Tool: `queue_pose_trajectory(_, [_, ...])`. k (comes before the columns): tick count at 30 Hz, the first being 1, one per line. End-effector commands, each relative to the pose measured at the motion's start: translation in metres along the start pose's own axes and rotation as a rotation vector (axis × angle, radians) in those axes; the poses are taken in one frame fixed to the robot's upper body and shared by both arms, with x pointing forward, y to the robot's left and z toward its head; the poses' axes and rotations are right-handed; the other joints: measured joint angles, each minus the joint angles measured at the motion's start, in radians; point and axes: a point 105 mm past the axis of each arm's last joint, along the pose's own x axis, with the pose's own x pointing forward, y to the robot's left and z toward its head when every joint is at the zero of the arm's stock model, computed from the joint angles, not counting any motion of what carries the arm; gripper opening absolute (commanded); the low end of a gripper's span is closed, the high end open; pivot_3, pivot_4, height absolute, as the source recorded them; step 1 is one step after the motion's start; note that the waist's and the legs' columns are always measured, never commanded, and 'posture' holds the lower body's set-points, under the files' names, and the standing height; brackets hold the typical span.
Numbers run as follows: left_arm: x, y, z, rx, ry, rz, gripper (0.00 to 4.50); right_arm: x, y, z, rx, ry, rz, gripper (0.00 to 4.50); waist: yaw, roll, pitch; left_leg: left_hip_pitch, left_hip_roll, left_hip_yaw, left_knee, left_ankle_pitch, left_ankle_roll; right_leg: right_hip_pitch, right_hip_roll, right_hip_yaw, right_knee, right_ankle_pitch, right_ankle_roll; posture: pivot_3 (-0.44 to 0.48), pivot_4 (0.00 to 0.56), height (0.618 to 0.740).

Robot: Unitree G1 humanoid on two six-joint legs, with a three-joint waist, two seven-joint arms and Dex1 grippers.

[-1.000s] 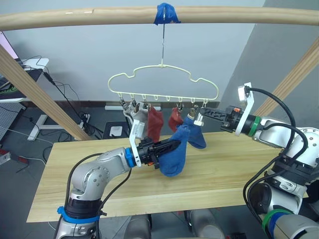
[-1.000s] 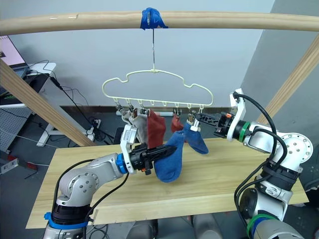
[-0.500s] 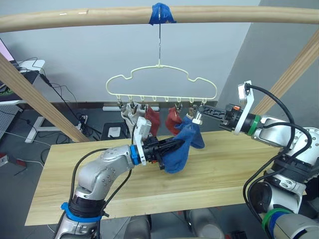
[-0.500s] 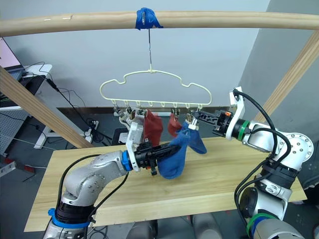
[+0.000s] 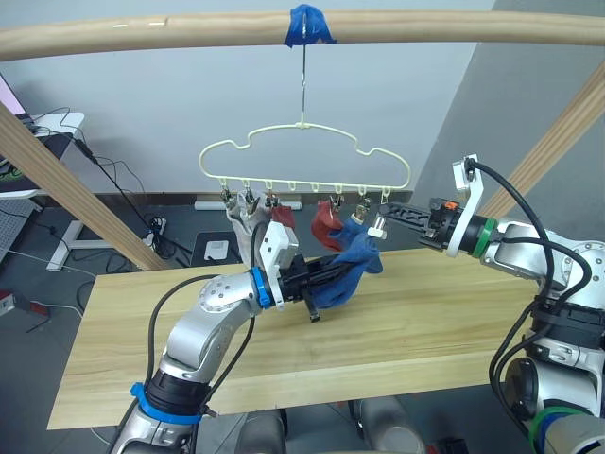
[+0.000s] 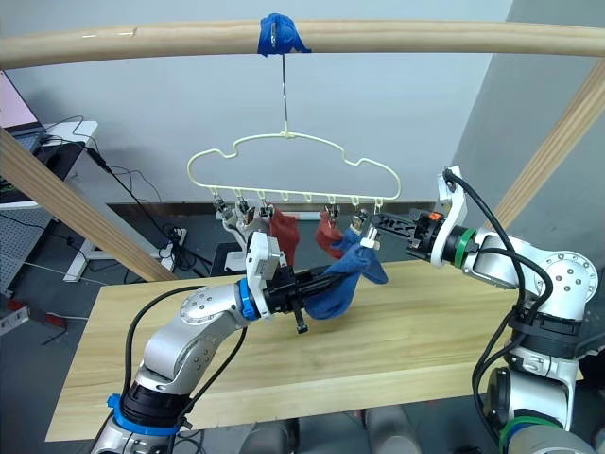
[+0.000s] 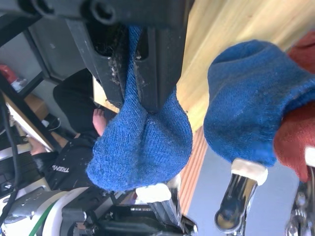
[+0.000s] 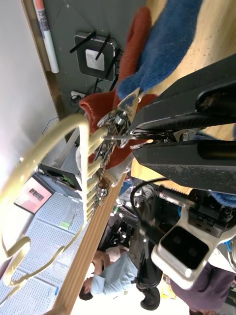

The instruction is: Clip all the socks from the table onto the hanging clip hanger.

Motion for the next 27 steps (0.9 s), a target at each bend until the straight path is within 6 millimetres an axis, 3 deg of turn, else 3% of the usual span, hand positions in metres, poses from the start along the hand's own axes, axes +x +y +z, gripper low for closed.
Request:
queue_pose_trajectory(1, [0.005,-0.002,0.011,0.121,-0.042,-0.022,0.00,-0.002,0.006,0.007,0.014,-0.043,0.020,0.00,0.000,0.000,0.000,0.000,0.000,0.000,0.000,0.000,0.000,0.000,0.000,0.000,0.000,0.000,0.000,-0.165,0.205,0.740])
queue_pose_trajectory(10, [0.011,0.001,0.013,0.215,-0.065,-0.011,0.00,0.000,0.013,0.008,0.060,-0.056,0.037,0.00,0.000,0.000,0.000,-0.001,0.000,0.000,0.000,0.000,0.000,0.000,0.000,0.000,-0.002,0.000,0.001,-0.168,0.206,0.740])
queue_pose_trajectory(21, [0.012,-0.005,0.002,0.320,-0.002,-0.056,0.00,0.002,0.017,0.018,0.147,-0.121,0.052,0.00,0.000,0.000,0.000,-0.001,0.000,0.000,0.000,0.000,0.000,0.000,0.000,0.000,-0.002,0.001,0.001,-0.165,0.214,0.740])
queue_pose_trajectory(27, [0.014,0.002,0.011,0.332,-0.040,-0.008,0.00,0.002,0.017,0.011,0.119,-0.080,0.040,0.00,0.001,0.001,0.001,-0.001,0.000,0.000,0.000,0.000,0.000,0.000,0.000,0.000,-0.002,0.001,0.001,-0.159,0.216,0.740])
